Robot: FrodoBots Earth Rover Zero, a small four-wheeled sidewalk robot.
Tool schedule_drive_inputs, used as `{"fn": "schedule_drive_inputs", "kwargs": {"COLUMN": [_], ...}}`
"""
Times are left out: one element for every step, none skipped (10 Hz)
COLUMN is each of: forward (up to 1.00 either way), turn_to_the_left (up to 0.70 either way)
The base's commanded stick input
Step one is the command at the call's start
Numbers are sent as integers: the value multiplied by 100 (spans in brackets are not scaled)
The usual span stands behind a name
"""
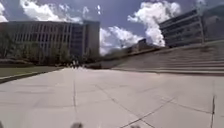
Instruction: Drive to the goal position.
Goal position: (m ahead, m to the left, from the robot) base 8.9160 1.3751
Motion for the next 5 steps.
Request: {"fn": "schedule_drive_inputs", "kwargs": {"forward": [70, 70, 70, 70, 70], "turn_to_the_left": [0, 0, 0, 0, 0]}}
